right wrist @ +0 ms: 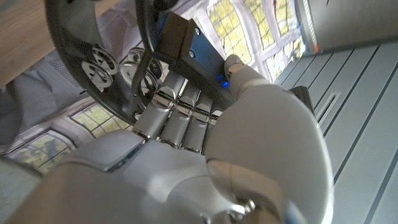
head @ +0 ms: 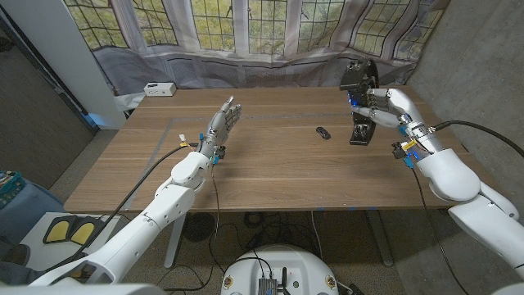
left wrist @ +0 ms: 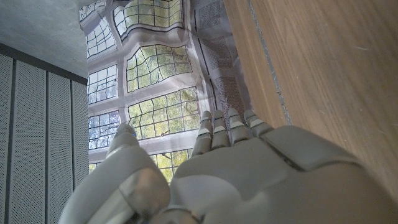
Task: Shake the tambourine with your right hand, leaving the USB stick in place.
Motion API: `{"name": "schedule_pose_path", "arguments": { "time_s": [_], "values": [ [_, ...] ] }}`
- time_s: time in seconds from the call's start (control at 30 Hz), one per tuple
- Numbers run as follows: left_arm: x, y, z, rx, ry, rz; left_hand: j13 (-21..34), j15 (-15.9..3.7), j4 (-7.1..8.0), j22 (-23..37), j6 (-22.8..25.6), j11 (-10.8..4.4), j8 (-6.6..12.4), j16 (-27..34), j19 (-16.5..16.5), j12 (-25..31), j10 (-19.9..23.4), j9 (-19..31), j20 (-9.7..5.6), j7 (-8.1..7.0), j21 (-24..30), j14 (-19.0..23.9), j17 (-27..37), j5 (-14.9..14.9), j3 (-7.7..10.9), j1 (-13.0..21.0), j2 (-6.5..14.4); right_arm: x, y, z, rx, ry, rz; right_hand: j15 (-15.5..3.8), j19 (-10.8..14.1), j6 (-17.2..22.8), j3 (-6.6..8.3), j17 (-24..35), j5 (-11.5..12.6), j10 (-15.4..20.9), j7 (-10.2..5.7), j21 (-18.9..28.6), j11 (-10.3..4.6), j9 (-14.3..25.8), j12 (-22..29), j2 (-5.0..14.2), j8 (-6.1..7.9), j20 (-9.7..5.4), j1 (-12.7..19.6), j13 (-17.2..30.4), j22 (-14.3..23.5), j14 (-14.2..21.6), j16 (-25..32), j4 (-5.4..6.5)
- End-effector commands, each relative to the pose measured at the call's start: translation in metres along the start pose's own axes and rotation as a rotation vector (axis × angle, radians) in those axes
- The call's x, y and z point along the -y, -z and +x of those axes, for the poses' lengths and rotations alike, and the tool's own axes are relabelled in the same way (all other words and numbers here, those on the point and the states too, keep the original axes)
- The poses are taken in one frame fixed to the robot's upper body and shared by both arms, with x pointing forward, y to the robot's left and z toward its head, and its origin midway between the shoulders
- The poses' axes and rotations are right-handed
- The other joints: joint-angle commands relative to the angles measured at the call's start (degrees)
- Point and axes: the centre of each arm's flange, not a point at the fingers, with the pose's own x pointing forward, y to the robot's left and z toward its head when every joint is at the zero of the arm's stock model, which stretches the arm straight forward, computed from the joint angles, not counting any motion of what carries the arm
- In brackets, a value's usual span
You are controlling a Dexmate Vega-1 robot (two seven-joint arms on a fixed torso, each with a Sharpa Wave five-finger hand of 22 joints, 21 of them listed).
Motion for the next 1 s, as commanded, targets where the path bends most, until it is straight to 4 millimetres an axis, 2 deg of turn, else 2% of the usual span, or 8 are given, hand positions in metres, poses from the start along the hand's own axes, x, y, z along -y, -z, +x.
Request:
{"name": "schedule_pose_path", "arguments": {
  "time_s": [0.03, 0.4, 0.53, 0.7, 0.83, 1.0],
  "values": [
    [0.0, 0.0, 0.001, 0.0, 0.001, 0.001, 0.2, -0.17, 0.0, 0.1, 0.5, 0.36, -0.05, 0.1, -0.3, -0.2, 0.4, 0.1, 0.26, -0.03, 0.1, 0.0, 0.2, 0.0, 0.52, 0.2, 0.5, 0.027, 0.038, -0.035, 0.056, 0.347, 0.455, -2.47, 0.0, 4.2, -0.02, 0.4, 0.2, 0.2, -4.16, 0.6, -0.12, 0.2, -0.1, 4.91, 0.07, -0.09, 4.3, 0.1, 0.1, 0.3, -0.1, 0.2],
    [0.003, 0.0, 0.003, -0.006, 0.01, -0.002, 0.2, -0.22, -0.02, 0.1, 0.6, 0.32, -0.06, 0.1, -0.3, -0.2, 0.4, 0.1, 0.24, -0.06, 0.1, 0.1, 0.2, 0.0, 0.63, 0.2, 0.6, 0.034, 0.078, -0.059, 0.072, 0.472, 0.838, -2.7, 0.2, 4.0, -0.09, 0.6, 0.2, 0.1, -4.36, 1.0, -0.43, 0.2, -0.2, 5.03, -0.08, -0.35, 4.2, 0.2, 0.1, 0.4, -0.2, 0.34],
    [0.004, 0.0, 0.003, -0.01, 0.013, -0.002, 0.2, -0.2, -0.03, 0.1, 0.5, 0.33, -0.08, 0.1, -0.3, -0.2, 0.4, 0.1, 0.26, -0.14, 0.1, 0.1, 0.2, 0.0, 0.67, 0.3, 0.6, 0.032, 0.09, -0.066, 0.091, 0.516, 0.96, -2.86, 0.2, 4.0, -0.13, 0.7, 0.2, 0.1, -4.49, 1.1, -0.55, 0.2, -0.2, 4.98, -0.11, -0.4, 4.2, 0.2, 0.1, 0.3, -0.3, 0.38],
    [0.004, 0.0, 0.002, -0.008, 0.011, -0.001, 0.2, -0.2, -0.04, 0.1, 0.6, 0.38, -0.07, 0.0, -0.3, -0.2, 0.4, 0.1, 0.27, -0.13, 0.1, 0.0, 0.2, 0.0, 0.72, 0.3, 0.7, 0.024, 0.11, -0.074, 0.112, 0.583, 1.196, -2.92, 0.1, 3.9, -0.14, 0.7, 0.2, -0.1, -4.67, 1.2, -0.88, 0.3, -0.4, 5.09, -0.17, -0.47, 4.0, 0.2, 0.0, 0.2, -0.4, 0.61],
    [0.003, -0.001, 0.001, -0.007, 0.01, 0.002, 0.2, -0.21, -0.04, 0.1, 0.6, 0.46, -0.07, 0.0, -0.3, -0.2, 0.4, 0.1, 0.29, -0.19, 0.1, 0.1, 0.2, 0.0, 0.75, 0.3, 0.7, 0.018, 0.118, -0.077, 0.114, 0.61, 1.292, -2.99, 0.0, 3.7, -0.14, 0.7, 0.3, -0.1, -4.86, 1.2, -1.01, 0.3, -0.4, 5.07, -0.24, -0.68, 3.9, 0.2, 0.0, 0.2, -0.5, 0.66],
    [0.004, -0.001, 0.0, -0.006, 0.01, 0.0, 0.2, -0.19, -0.05, 0.1, 0.6, 0.32, -0.07, 0.0, -0.3, -0.2, 0.4, 0.1, 0.32, -0.17, 0.1, 0.0, 0.2, 0.0, 0.81, 0.4, 0.8, 0.015, 0.121, -0.078, 0.103, 0.619, 1.313, -3.08, 0.0, 3.6, -0.15, 0.8, 0.3, -0.3, -4.9, 1.3, -1.02, 0.3, -0.5, 5.03, -0.27, -0.76, 3.9, 0.2, 0.0, 0.1, -0.6, 0.69]
  ]
}}
